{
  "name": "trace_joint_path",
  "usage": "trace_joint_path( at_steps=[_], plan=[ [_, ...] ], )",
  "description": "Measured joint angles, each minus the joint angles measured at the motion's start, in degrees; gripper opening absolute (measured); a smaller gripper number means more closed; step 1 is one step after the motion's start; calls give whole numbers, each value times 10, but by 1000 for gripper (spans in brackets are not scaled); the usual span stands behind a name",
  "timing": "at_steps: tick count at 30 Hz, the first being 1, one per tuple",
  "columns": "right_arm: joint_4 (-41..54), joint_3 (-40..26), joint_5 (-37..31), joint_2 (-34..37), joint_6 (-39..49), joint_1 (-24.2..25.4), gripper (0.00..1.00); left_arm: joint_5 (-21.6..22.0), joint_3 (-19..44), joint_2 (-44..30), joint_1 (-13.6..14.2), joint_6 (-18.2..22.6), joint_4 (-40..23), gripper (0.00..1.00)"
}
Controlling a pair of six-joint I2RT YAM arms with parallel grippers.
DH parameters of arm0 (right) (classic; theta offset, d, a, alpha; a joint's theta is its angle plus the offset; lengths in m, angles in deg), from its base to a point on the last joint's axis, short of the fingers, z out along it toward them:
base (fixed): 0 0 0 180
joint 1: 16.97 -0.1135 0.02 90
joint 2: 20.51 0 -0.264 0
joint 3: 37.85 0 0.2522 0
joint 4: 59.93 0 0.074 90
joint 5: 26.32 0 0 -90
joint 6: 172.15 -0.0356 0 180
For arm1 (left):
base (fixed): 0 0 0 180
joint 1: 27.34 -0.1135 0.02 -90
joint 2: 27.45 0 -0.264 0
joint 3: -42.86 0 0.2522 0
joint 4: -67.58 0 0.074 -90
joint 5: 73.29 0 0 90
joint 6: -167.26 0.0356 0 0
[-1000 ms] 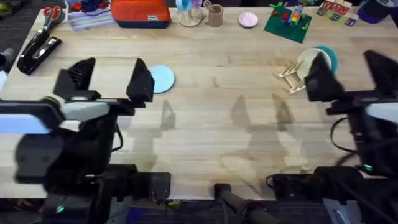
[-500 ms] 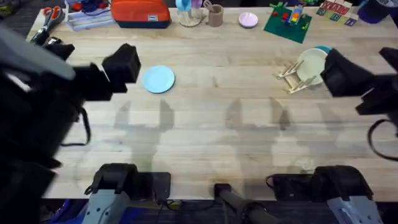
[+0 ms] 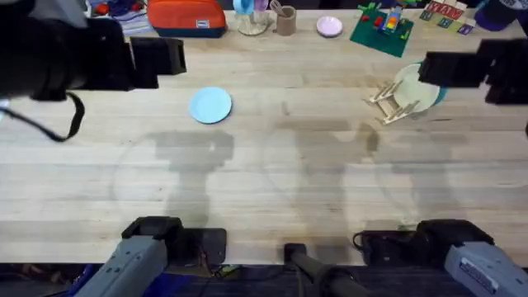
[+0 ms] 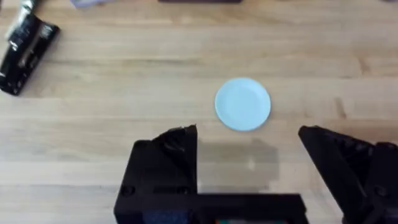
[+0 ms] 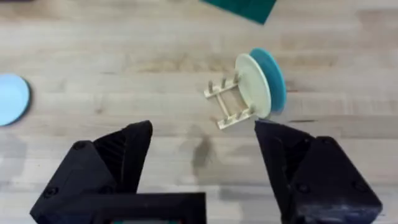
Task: Pick up the plates from the table one by one and place each into a slot on the dish rack.
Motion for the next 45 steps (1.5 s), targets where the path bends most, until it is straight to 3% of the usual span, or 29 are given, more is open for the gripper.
trace_joint_path(
  at_steps=[5, 9, 22, 23, 28, 29, 32, 36, 45],
  plan=[
    [42, -67, 22, 86, 0, 0, 993, -15, 41, -70, 0, 0, -65, 993],
    [46, -92, 39, 130, 0, -2, 993, -28, 50, -112, 0, 0, -78, 993],
    [46, -95, 49, 154, 0, -3, 994, -31, 50, -154, 0, 0, -66, 990],
    [46, -95, 49, 154, 0, -3, 994, -32, 50, -154, 0, -1, -64, 910],
    [46, -95, 49, 154, 0, -3, 994, -33, 50, -154, 0, 0, -50, 132],
    [46, -95, 49, 154, 0, -3, 995, -33, 50, -154, 0, 2, -46, 64],
    [47, -95, 49, 154, 0, -3, 995, -38, 50, -154, -4, 2, -35, 42],
    [50, -95, 49, 154, 0, -3, 995, -77, 50, -154, -28, 4, -28, 42],
    [50, -95, 49, 154, 0, -3, 995, -269, 50, -154, -137, 66, -26, 41]
  ],
)
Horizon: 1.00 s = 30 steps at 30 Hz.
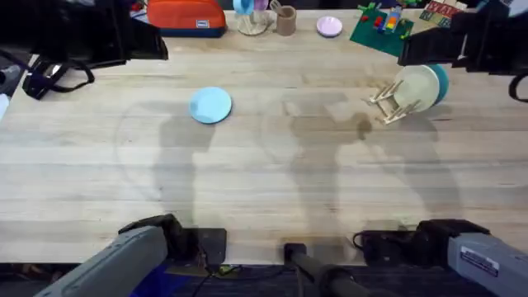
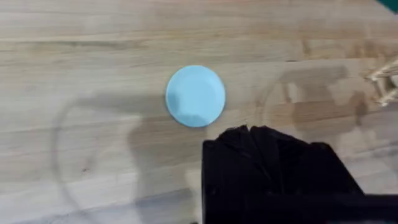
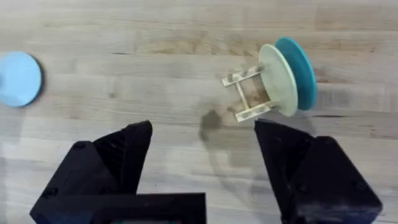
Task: Pick up the plates from the table one by one and place each into a slot on the dish rack.
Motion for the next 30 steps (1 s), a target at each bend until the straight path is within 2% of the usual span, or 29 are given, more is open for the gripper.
trace_joint_path(
  at_steps=[5, 9, 16, 20, 30],
  plan=[
    [0, 0, 0, 0, 0, 0, 995, -76, 0, -10, -40, 42, -6, 41],
    [0, 0, 0, 0, 0, 0, 995, -125, 0, -43, -61, 78, -17, 41],
    [0, 0, 0, 0, 0, 0, 993, -184, 0, -122, -103, 136, -41, 42],
    [0, 0, 0, 0, 0, 0, 993, -196, 0, -167, -114, 160, -43, 42],
    [0, 0, 0, 0, 0, 0, 994, -235, 0, -259, -117, 231, -43, 42]
  ],
)
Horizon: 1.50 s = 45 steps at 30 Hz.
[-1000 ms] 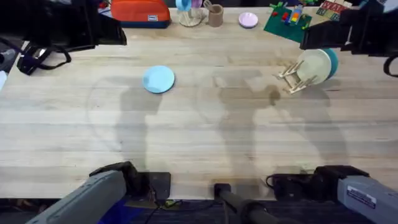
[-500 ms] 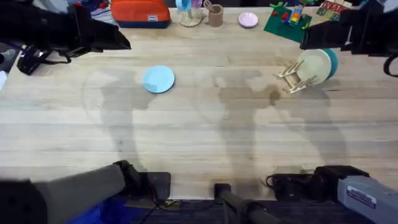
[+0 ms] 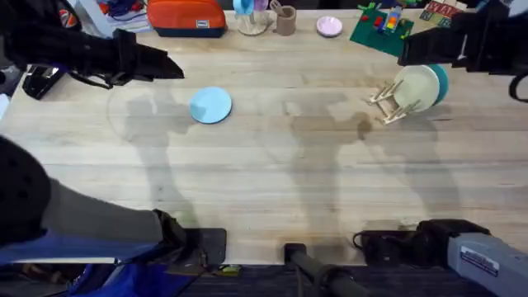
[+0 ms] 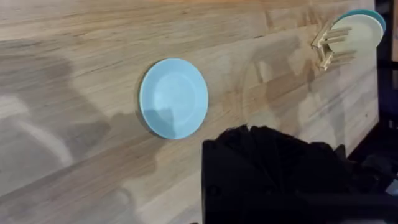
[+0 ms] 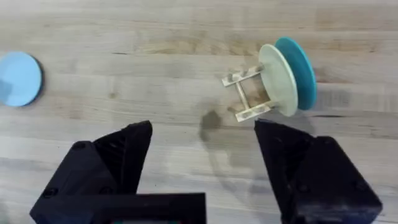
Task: Pick up the plates from the table one by one and place each into a slot on the dish rack.
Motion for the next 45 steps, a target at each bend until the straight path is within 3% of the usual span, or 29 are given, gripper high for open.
trace_joint_path(
  at_steps=[12, 18, 32, 45],
  plan=[
    [0, 0, 0, 0, 0, 0, 995, -34, 0, -111, -18, 79, 2, 42],
    [0, 0, 0, 0, 0, 0, 995, -49, -6, -133, -19, 114, 38, 42],
    [0, 0, 0, 0, 0, 0, 995, -82, -36, -181, -29, 133, 88, 41],
    [0, 0, 0, 0, 0, 0, 995, -82, -37, -262, -29, 134, 104, 41]
  ],
)
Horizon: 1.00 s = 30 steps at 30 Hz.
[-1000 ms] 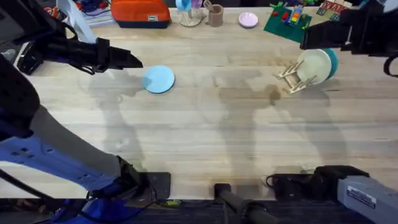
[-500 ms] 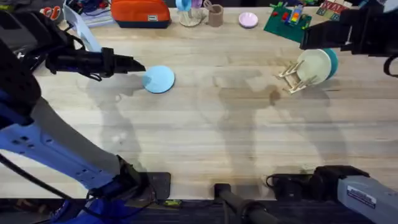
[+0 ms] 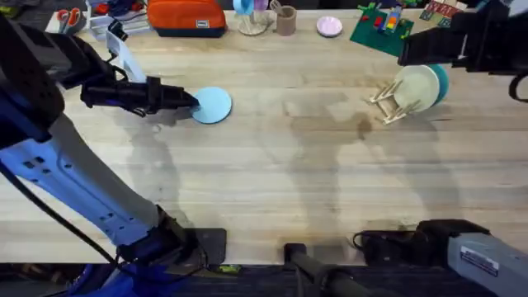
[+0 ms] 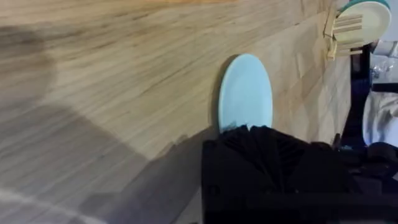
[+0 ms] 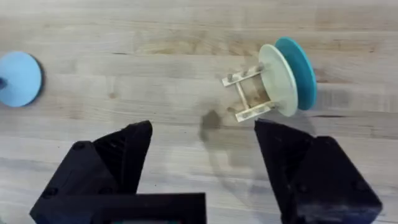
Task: Pick up the plates from the table one by one and place each into a slot on the dish rack.
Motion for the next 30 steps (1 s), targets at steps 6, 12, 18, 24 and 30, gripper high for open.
trace_joint_path(
  at_steps=[6, 12, 18, 24, 30],
  plan=[
    [0, 0, 0, 0, 0, 0, 995, 15, 0, -1, 0, -49, 39, 42],
    [0, 0, 0, 0, 0, 0, 993, 20, 0, -1, 0, -91, 46, 41],
    [0, 0, 0, 0, 0, 0, 994, 21, 0, -1, 0, -101, 46, 41],
    [0, 0, 0, 0, 0, 0, 993, 21, 0, -1, 0, -105, 46, 41],
    [0, 0, 0, 0, 0, 0, 994, 21, 0, -1, 0, -105, 47, 41]
  ],
)
